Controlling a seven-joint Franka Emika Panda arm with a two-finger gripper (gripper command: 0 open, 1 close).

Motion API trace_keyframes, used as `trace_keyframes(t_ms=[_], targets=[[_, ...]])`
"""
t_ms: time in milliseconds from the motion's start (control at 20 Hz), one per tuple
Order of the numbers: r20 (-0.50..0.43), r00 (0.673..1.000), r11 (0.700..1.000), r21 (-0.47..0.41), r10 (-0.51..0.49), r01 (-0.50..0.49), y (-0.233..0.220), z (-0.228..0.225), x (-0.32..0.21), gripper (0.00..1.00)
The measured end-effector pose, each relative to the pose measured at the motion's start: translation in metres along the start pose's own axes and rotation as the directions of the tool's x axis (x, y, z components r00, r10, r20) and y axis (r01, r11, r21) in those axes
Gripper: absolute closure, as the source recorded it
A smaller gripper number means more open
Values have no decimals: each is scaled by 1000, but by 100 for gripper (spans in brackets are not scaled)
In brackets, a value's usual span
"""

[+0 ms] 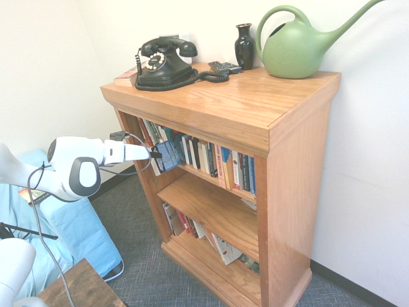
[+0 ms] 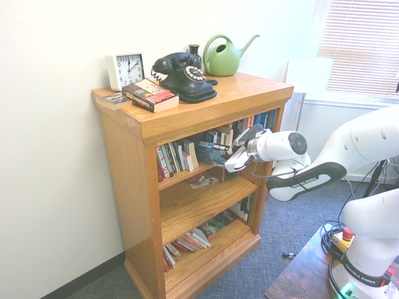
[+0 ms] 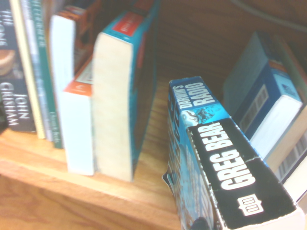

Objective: Put the book on the shelf

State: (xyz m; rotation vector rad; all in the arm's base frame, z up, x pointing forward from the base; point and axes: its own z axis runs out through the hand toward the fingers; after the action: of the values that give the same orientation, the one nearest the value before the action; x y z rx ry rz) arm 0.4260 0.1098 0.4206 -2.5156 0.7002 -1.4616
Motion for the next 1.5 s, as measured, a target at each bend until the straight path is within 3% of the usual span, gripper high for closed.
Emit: trace_keyframes(t_ms=[900,1300,1350,1500], targets=[[29,1000,1000,-21,-5,6,-51,64,28,100],[20,999,999,-23,41,-40,-62,93,28,100],[14,999,999,-18,44,-44,-61,93,27,0],[6,999,999,-12,44,-44,-61,94,27,0]])
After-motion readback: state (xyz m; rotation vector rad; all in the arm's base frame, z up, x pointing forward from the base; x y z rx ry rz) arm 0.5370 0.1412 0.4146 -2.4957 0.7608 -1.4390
